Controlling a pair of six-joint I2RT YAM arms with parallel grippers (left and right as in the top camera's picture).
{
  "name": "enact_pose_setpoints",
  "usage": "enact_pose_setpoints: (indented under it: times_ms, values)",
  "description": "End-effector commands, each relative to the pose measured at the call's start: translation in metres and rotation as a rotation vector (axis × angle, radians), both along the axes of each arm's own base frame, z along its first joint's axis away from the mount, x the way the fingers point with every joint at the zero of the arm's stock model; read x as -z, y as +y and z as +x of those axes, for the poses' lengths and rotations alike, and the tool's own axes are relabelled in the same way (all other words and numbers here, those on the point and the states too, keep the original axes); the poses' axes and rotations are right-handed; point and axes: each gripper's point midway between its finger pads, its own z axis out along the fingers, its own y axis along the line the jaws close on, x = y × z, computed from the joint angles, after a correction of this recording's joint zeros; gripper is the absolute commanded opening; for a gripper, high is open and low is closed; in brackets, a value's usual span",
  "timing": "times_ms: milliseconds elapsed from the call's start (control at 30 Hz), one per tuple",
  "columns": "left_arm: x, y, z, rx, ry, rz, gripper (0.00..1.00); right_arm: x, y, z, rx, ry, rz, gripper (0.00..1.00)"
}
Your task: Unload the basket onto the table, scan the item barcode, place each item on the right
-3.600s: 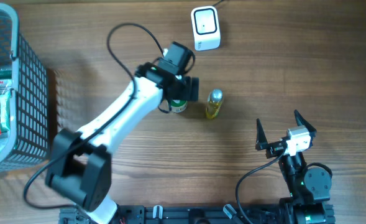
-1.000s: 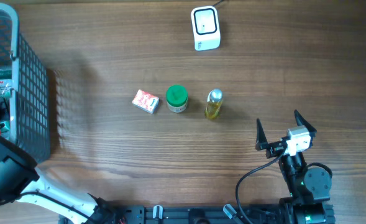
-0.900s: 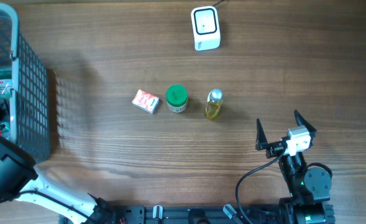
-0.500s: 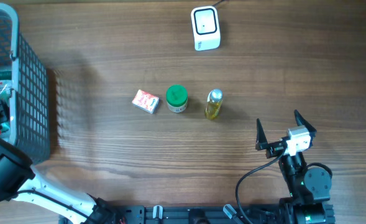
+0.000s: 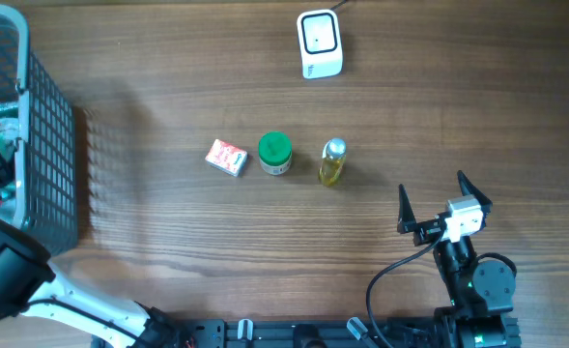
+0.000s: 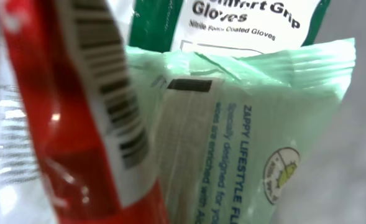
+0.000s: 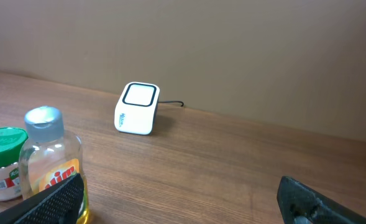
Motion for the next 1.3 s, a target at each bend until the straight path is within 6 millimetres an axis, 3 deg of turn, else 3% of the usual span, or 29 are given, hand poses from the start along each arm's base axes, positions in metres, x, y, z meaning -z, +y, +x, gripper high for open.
enact_pose_setpoints:
  times_ms: [0, 167, 200, 367, 500, 600, 700, 767, 900, 1033, 1133, 1267]
  values:
    - [-0.110, 0.007, 0.015, -0.083, -0.235, 0.129, 0.09, -0.002, 0.001, -0.001, -0.008, -0.012, -0.004, 1.00]
    - [-0.239, 0.000, 0.010, -0.143, -0.496, 0.320, 0.06, -0.002, 0.001, -0.001, -0.008, -0.012, -0.004, 1.00]
    - [-0.271, -0.006, 0.005, -0.160, -0.564, 0.358, 0.05, -0.002, 0.001, -0.001, -0.008, -0.012, -0.004, 1.00]
    - [-0.381, -0.056, -0.022, -0.204, -0.829, 0.433, 0.04, -0.002, 0.001, -0.001, -0.008, -0.012, -0.005, 1.00]
    - [-0.425, -0.115, -0.024, -0.134, -0.955, 0.416, 0.04, -0.002, 0.001, -0.001, -0.008, -0.012, -0.004, 1.00]
    - [-0.438, -0.180, -0.018, -0.002, -0.995, 0.357, 0.04, -0.002, 0.001, -0.001, -0.008, -0.012, -0.005, 1.00]
    - [-0.433, -0.246, -0.018, 0.134, -0.980, 0.254, 0.04, -0.002, 0.001, -0.001, -0.008, -0.012, -0.004, 1.00]
    - [-0.416, -0.281, -0.019, 0.176, -0.923, 0.171, 0.04, -0.002, 0.001, -0.001, -0.008, -0.012, -0.004, 1.00]
    - [-0.355, -0.328, -0.019, 0.243, -0.695, 0.065, 0.04, -0.002, 0.001, -0.001, -0.008, -0.012, -0.004, 1.00]
    - [-0.272, -0.372, -0.005, 0.321, -0.416, -0.027, 0.04, -0.002, 0.001, -0.001, -0.008, -0.012, -0.004, 1.00]
    - [-0.205, -0.387, 0.005, 0.320, -0.220, -0.021, 0.04, -0.002, 0.001, -0.001, -0.008, -0.012, -0.004, 1.00]
    - [-0.132, -0.362, 0.016, 0.242, 0.003, 0.167, 0.04, -0.002, 0.001, -0.001, -0.008, -0.012, -0.004, 1.00]
